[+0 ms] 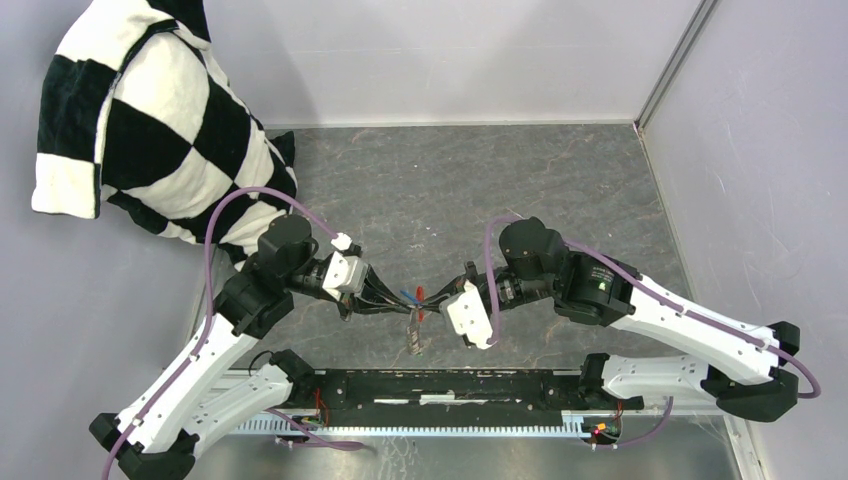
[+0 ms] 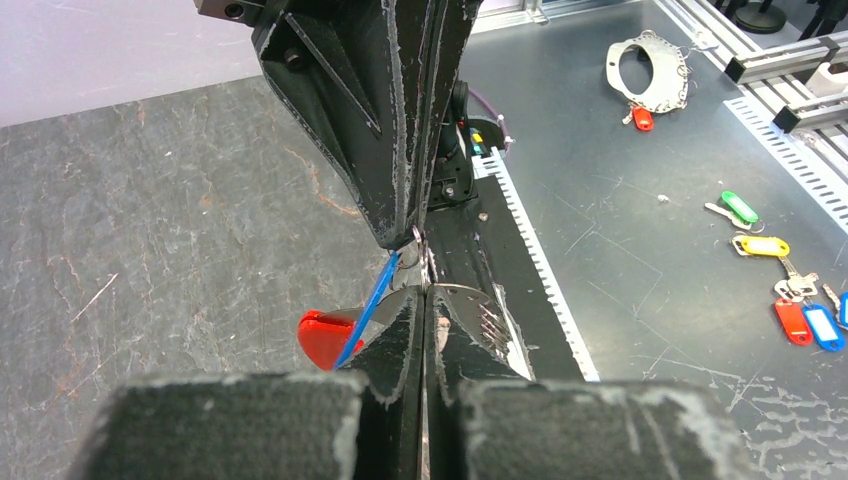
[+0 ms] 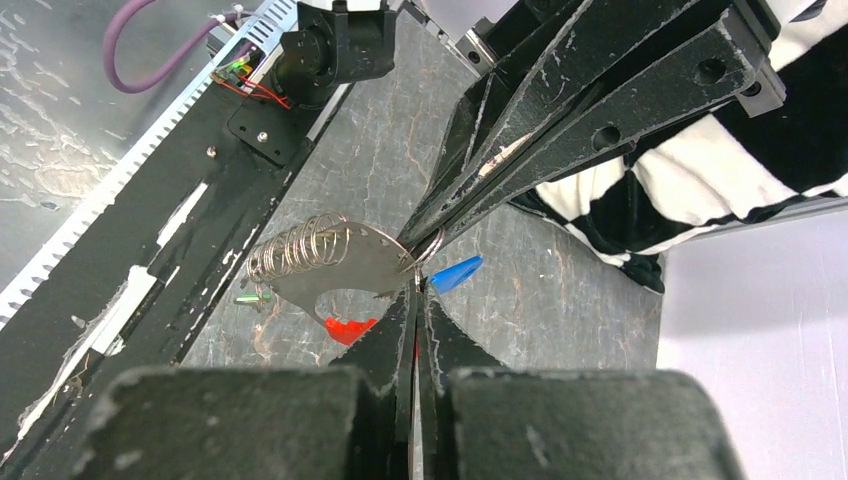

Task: Put the keys on the keyring
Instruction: Insert the key onto the keyring.

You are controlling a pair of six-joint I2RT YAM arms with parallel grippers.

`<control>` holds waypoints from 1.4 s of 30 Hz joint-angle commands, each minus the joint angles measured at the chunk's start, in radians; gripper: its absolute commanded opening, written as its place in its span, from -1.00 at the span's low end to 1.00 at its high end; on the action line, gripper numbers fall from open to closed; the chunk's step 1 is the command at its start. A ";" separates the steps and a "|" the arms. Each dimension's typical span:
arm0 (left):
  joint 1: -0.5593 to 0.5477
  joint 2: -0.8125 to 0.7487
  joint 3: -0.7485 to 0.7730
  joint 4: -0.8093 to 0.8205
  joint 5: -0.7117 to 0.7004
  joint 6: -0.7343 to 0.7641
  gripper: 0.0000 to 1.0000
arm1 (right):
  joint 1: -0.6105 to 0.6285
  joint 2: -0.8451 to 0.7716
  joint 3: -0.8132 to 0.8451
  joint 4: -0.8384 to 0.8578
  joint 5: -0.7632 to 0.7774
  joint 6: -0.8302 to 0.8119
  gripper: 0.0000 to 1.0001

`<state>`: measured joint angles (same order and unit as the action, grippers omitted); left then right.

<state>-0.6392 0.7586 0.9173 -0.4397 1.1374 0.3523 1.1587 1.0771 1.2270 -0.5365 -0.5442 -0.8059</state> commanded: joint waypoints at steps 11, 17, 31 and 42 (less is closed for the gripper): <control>-0.002 -0.008 0.040 -0.017 0.032 0.049 -0.96 | 0.020 0.017 0.077 0.009 -0.015 -0.009 -1.00; -0.002 -0.005 0.044 -0.033 0.032 0.061 -0.96 | 0.027 0.026 0.088 0.009 -0.016 -0.007 -1.00; -0.002 0.010 0.057 -0.081 0.022 0.105 -0.96 | 0.034 0.035 0.103 0.004 -0.022 -0.006 -1.00; -0.002 0.016 0.063 -0.103 0.010 0.119 -0.96 | 0.038 0.046 0.114 0.007 -0.040 -0.004 -1.00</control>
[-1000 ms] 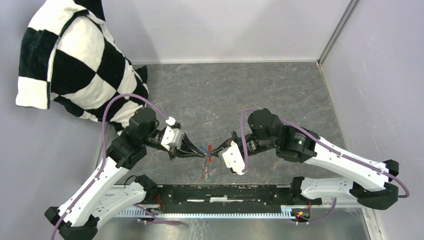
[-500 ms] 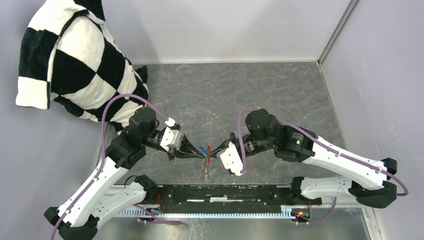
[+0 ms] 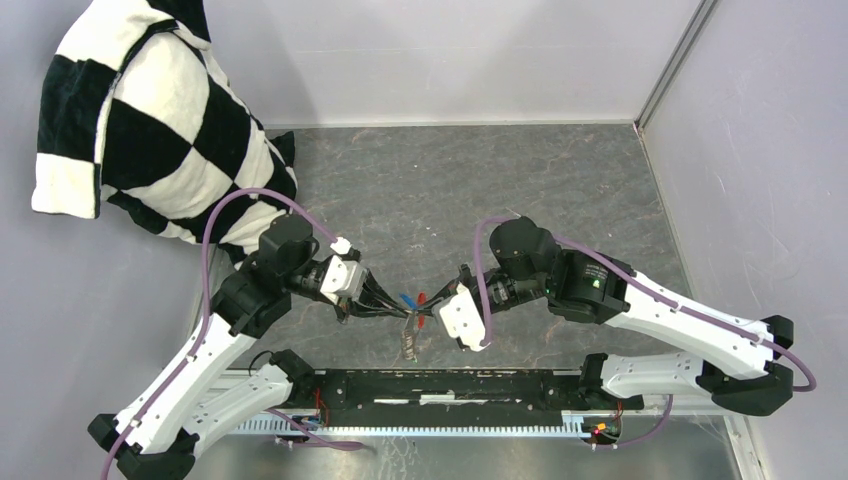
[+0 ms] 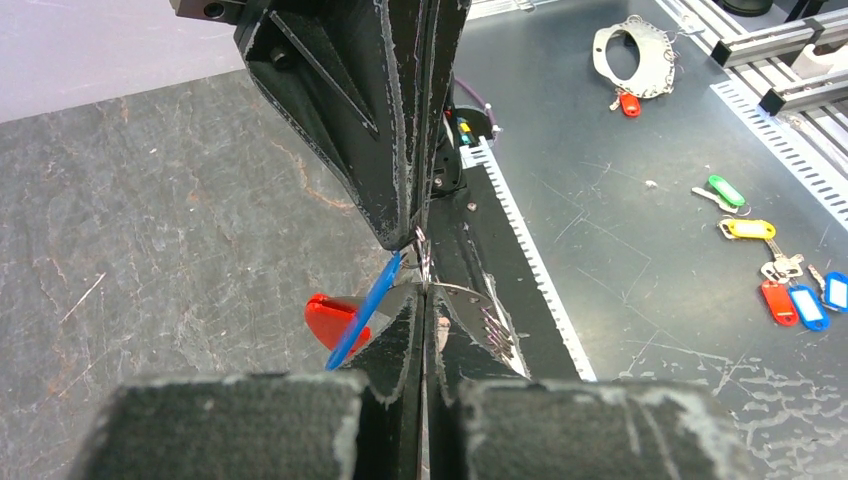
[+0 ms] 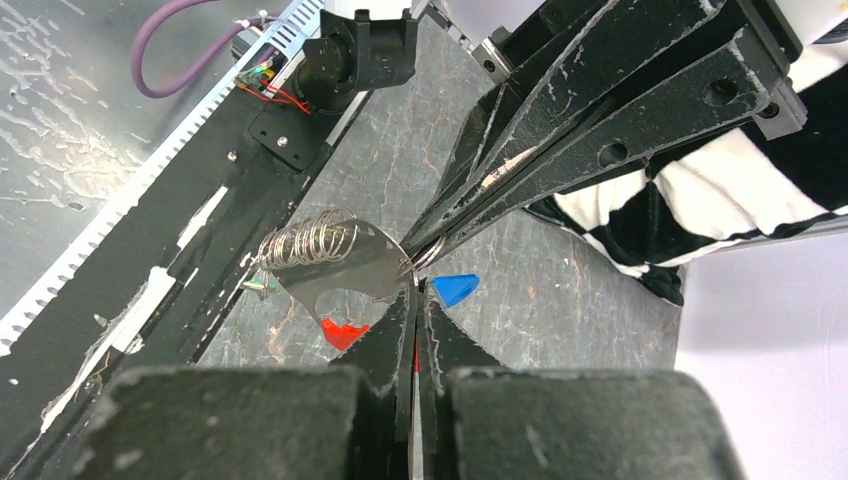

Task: Put the keys on the keyring
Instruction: Insert the key onto the keyring.

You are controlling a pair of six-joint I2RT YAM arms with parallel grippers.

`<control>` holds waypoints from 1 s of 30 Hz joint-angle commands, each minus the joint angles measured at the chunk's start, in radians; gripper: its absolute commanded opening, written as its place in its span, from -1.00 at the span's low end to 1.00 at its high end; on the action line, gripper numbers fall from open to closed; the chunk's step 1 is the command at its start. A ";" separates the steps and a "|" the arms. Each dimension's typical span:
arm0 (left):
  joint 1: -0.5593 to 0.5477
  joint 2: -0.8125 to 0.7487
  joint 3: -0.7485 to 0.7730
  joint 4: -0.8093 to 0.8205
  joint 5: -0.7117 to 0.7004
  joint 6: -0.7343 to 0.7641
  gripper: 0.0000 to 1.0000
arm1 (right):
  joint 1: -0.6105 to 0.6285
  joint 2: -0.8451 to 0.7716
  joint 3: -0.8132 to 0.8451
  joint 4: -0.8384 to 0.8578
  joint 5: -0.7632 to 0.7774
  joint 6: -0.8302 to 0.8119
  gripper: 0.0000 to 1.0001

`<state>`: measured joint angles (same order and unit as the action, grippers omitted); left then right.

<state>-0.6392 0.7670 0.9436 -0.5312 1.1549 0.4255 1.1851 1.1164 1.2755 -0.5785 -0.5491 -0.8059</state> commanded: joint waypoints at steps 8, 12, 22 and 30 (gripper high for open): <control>-0.002 0.011 0.041 -0.022 -0.011 0.052 -0.96 | 0.014 0.023 0.081 0.052 -0.043 -0.006 -0.99; -0.002 0.011 0.045 -0.043 -0.009 0.068 -0.96 | 0.015 0.026 0.078 0.069 -0.037 -0.001 -1.00; -0.002 0.005 0.045 -0.070 -0.010 0.091 -0.96 | 0.016 0.018 0.067 0.098 -0.029 0.007 -1.00; -0.003 0.008 0.054 -0.087 -0.012 0.099 -0.96 | 0.016 0.055 0.115 0.028 -0.051 -0.035 -1.00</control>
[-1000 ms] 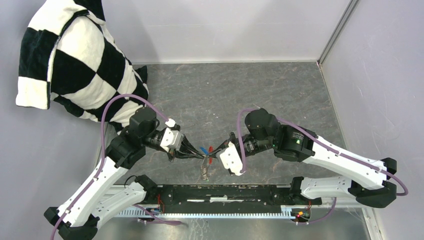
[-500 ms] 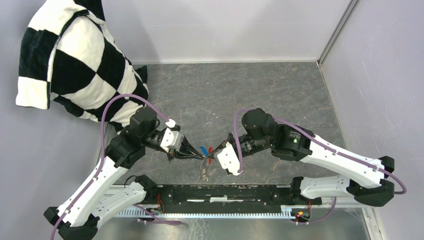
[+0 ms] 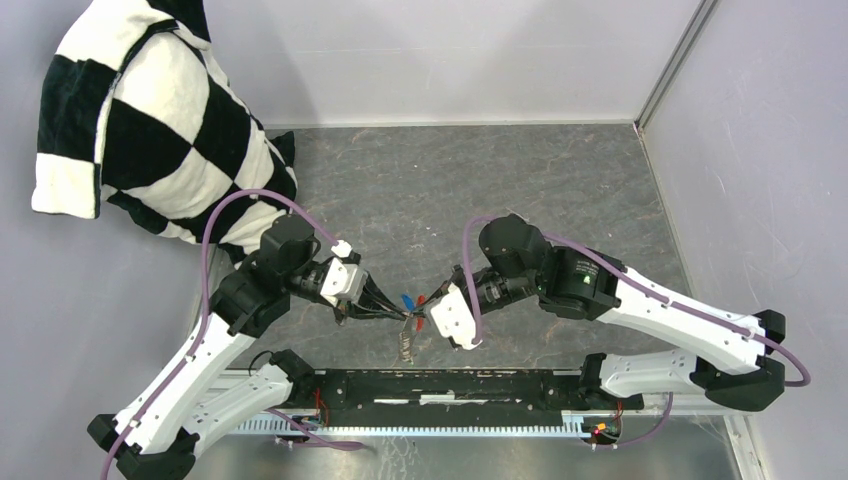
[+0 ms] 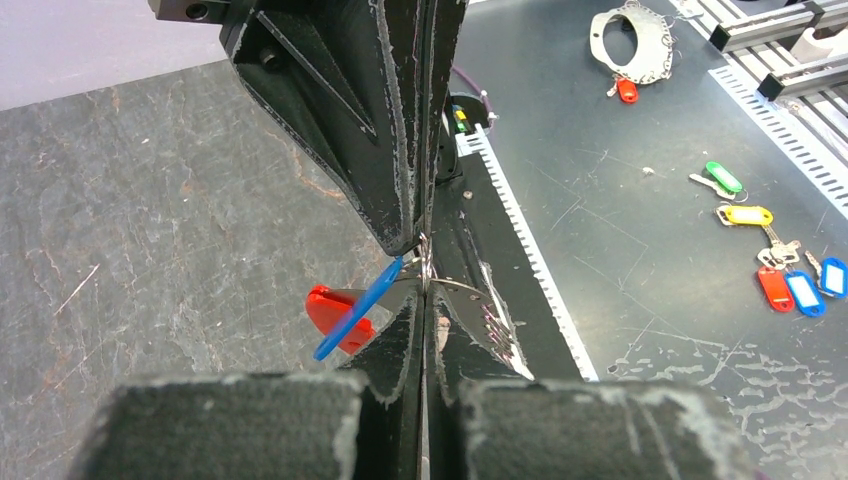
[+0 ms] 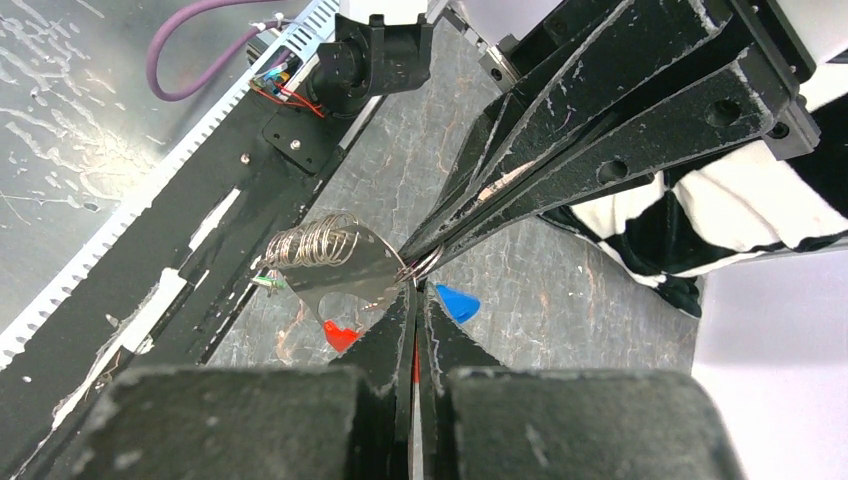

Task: Put the keys on the keyring
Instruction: Insert the key onto the keyring.

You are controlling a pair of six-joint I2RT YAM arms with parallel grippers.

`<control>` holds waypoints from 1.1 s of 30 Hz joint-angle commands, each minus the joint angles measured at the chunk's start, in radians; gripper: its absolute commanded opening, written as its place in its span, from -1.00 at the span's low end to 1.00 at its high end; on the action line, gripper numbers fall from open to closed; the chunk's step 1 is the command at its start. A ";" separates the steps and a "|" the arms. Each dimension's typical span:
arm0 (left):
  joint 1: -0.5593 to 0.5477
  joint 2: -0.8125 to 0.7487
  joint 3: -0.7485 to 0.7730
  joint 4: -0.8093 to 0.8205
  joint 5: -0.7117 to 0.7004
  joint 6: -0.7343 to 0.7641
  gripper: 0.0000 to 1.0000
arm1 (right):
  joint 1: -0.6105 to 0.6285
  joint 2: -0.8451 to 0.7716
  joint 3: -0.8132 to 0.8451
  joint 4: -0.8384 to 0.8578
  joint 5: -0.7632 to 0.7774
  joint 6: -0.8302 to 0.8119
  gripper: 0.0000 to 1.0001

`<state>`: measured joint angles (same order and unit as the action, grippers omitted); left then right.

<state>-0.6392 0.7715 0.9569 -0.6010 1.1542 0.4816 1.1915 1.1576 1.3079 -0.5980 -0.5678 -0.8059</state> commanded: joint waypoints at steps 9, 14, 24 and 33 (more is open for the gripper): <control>-0.002 0.000 0.050 -0.068 -0.004 0.081 -0.96 | 0.009 0.019 0.096 0.043 -0.011 -0.059 -1.00; -0.002 0.002 0.057 -0.092 0.006 0.100 -0.96 | 0.010 0.034 0.106 0.045 -0.028 -0.055 -1.00; -0.002 0.015 0.072 -0.125 0.003 0.134 -0.96 | 0.017 0.079 0.151 0.003 -0.081 -0.062 -1.00; -0.002 0.010 0.081 -0.149 -0.036 0.169 -0.96 | 0.030 0.085 0.163 -0.057 -0.111 -0.064 -0.99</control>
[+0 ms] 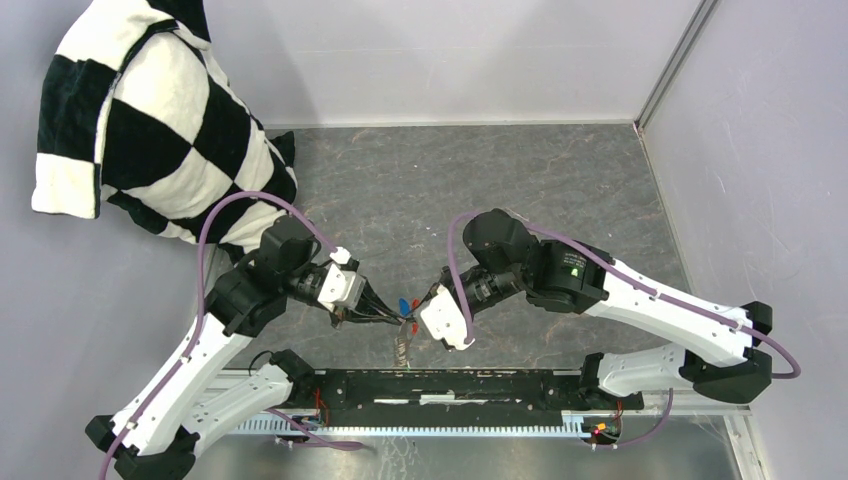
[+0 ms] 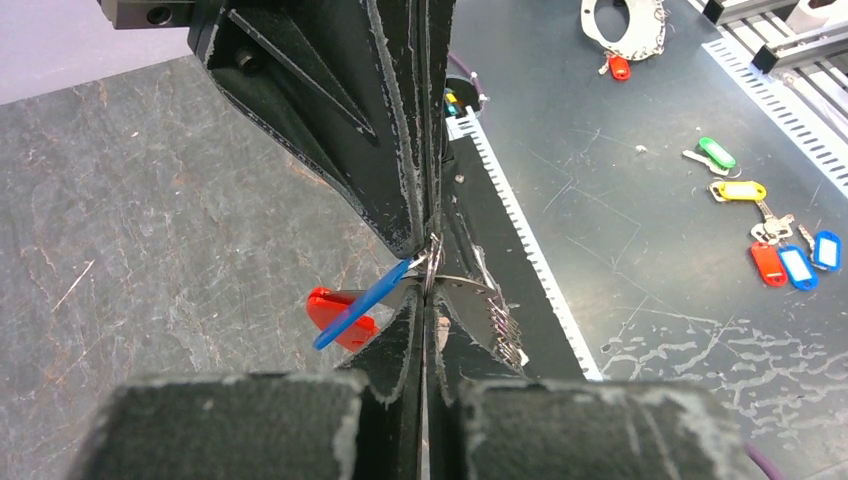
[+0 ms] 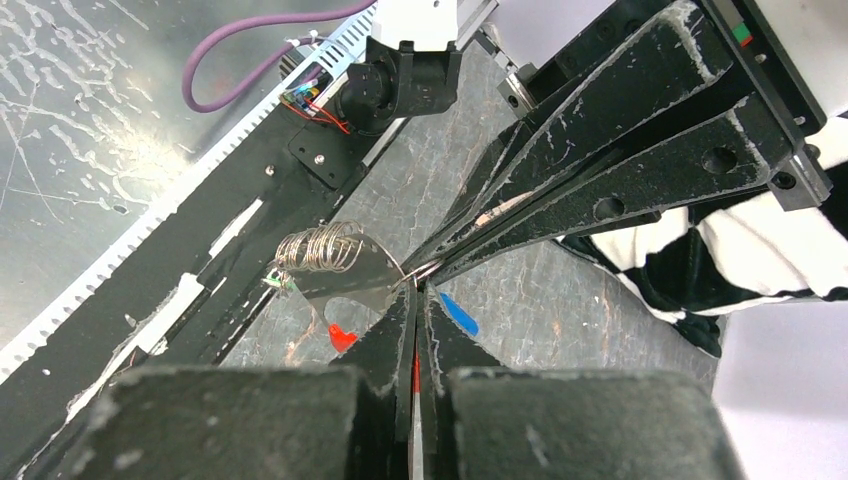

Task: Put the keys on the keyring
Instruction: Insert the key onto the keyring.

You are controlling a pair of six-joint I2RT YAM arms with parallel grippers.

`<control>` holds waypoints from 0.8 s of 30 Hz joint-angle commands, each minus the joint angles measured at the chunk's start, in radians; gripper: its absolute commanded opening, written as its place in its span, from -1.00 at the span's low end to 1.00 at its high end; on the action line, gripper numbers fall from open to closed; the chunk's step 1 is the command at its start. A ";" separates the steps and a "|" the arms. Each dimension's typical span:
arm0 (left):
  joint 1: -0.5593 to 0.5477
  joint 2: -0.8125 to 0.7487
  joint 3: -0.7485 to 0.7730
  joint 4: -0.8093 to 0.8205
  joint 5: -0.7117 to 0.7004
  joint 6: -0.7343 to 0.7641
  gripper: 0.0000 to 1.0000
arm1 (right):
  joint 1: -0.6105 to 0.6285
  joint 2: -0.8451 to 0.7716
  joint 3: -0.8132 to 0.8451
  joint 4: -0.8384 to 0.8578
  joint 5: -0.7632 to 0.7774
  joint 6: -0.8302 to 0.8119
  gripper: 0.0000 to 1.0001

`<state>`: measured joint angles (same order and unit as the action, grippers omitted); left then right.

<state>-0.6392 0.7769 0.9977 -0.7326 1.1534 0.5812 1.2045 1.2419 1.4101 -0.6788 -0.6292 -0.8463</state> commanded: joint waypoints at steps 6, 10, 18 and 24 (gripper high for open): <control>-0.002 0.037 0.075 -0.096 -0.042 0.162 -0.96 | 0.024 0.025 0.087 0.015 -0.060 -0.025 -1.00; -0.004 0.059 0.097 -0.158 -0.053 0.240 -0.96 | 0.027 0.042 0.108 0.014 -0.056 -0.031 -1.00; -0.004 0.072 0.111 -0.225 -0.087 0.331 -0.96 | 0.041 0.062 0.130 0.012 -0.018 -0.009 -1.00; -0.004 0.059 0.111 -0.225 -0.108 0.363 -0.96 | 0.053 0.045 0.088 0.086 0.058 0.073 -1.00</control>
<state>-0.6418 0.8391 1.0821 -0.9493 1.1004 0.8669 1.2358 1.3106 1.4807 -0.7322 -0.5846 -0.8242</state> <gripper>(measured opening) 0.022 0.004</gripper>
